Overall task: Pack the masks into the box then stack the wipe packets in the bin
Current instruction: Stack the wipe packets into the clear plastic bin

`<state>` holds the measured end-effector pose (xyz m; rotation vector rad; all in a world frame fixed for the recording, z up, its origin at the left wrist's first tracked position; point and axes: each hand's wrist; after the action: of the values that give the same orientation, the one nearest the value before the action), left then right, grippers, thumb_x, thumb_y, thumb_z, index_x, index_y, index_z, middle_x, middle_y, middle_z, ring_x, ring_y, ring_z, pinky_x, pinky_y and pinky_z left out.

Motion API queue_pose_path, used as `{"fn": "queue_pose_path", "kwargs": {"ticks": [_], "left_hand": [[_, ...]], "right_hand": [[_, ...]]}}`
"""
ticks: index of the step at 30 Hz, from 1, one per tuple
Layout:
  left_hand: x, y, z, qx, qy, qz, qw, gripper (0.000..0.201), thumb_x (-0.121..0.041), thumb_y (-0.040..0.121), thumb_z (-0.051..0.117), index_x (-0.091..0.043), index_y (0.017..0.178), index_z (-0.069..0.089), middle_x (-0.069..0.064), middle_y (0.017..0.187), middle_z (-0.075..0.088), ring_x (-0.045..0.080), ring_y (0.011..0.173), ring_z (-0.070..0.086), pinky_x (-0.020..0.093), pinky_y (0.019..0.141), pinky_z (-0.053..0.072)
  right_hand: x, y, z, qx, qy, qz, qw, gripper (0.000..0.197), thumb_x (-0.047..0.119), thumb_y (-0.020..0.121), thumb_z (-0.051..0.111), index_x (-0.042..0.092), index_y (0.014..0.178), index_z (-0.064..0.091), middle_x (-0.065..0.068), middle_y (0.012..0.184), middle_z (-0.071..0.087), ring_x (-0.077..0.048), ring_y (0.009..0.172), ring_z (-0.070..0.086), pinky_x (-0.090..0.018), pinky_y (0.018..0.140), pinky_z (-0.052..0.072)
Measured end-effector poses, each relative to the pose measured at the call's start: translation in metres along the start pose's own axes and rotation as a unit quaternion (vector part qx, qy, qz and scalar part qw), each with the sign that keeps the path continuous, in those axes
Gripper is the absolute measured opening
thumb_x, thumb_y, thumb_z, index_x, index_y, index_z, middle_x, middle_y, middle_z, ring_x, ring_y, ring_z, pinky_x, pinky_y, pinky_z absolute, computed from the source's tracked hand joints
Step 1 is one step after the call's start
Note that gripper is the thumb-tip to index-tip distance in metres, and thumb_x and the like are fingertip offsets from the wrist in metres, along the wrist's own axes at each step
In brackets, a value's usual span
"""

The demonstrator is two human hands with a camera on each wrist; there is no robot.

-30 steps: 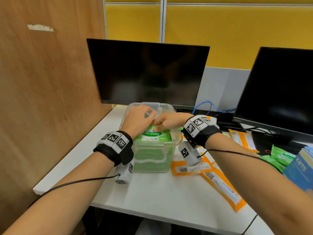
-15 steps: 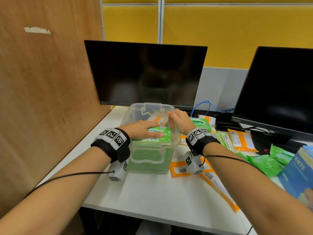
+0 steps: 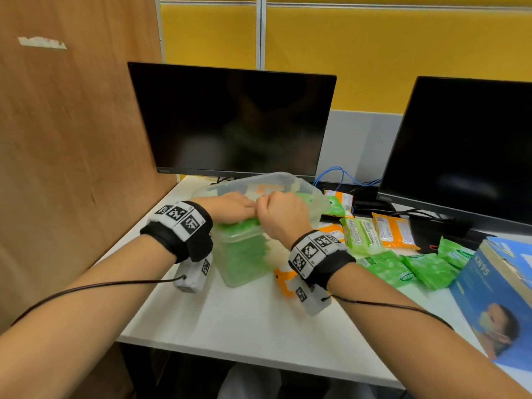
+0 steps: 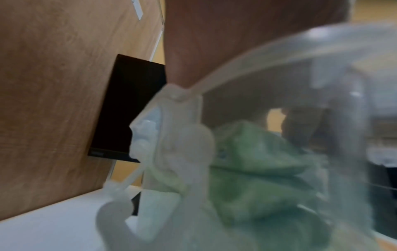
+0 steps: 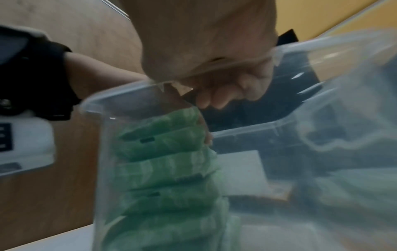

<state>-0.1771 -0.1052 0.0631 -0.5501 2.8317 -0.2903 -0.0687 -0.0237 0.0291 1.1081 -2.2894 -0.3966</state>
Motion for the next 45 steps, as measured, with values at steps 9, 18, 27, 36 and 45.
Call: {"fn": "queue_pose_path", "kwargs": {"ticks": [9,18,27,36,45], "left_hand": [[0.022,0.0,0.013,-0.097,0.045,-0.01,0.994,0.049,-0.034,0.1,0.036,-0.03,0.148,0.027,-0.002,0.161,0.009,0.018,0.148,0.009,0.041,0.12,0.013],[0.021,0.022,0.022,-0.076,-0.039,-0.046,0.995,0.054,-0.068,0.075,0.047,-0.049,0.125,0.047,0.0,0.16,0.013,0.024,0.148,0.001,0.056,0.116,0.008],[0.014,0.024,0.021,-0.164,-0.075,-0.06,0.982,0.028,-0.039,0.084,0.049,-0.021,0.093,0.068,0.001,0.118,0.05,0.021,0.117,0.044,0.051,0.107,0.026],[0.017,0.029,0.023,-0.155,-0.051,-0.064,0.985,0.023,-0.038,0.087,0.048,-0.034,0.1,0.066,0.001,0.135,0.048,0.023,0.131,0.038,0.048,0.104,0.026],[0.017,0.031,0.023,-0.153,-0.038,-0.065,0.985,0.027,-0.039,0.089,0.046,-0.032,0.108,0.064,0.003,0.136,0.046,0.026,0.13,0.038,0.049,0.104,0.026]], "right_hand": [[0.04,0.0,-0.014,0.154,0.107,0.043,0.981,0.033,0.015,0.097,0.037,-0.002,0.111,0.062,-0.02,0.114,0.062,-0.034,0.106,0.059,-0.039,0.091,0.044],[-0.118,0.056,-0.031,-0.072,0.116,0.232,0.963,0.021,0.019,0.09,0.046,0.006,0.092,0.063,-0.02,0.106,0.065,-0.036,0.101,0.058,-0.032,0.076,0.04],[-0.268,0.034,0.055,0.315,-0.18,0.23,0.903,0.078,0.067,0.077,0.05,0.034,0.143,0.026,-0.005,0.144,0.044,-0.031,0.127,0.047,-0.054,0.107,0.033],[-0.211,0.025,0.016,0.181,0.016,0.395,0.901,0.095,0.035,0.078,0.071,0.005,0.149,0.015,-0.018,0.143,0.04,-0.037,0.125,0.047,-0.045,0.096,0.046],[-0.156,0.043,-0.063,0.081,0.685,0.319,0.65,0.055,0.038,0.078,0.052,0.013,0.127,0.054,-0.011,0.114,0.057,-0.032,0.105,0.056,-0.042,0.093,0.044]]}}
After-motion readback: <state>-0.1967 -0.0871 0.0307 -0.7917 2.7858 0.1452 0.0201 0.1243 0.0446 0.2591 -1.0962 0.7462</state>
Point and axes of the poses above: each hand's wrist, its own y-axis towards the middle knuckle, its own z-axis out of the palm, x = y × z
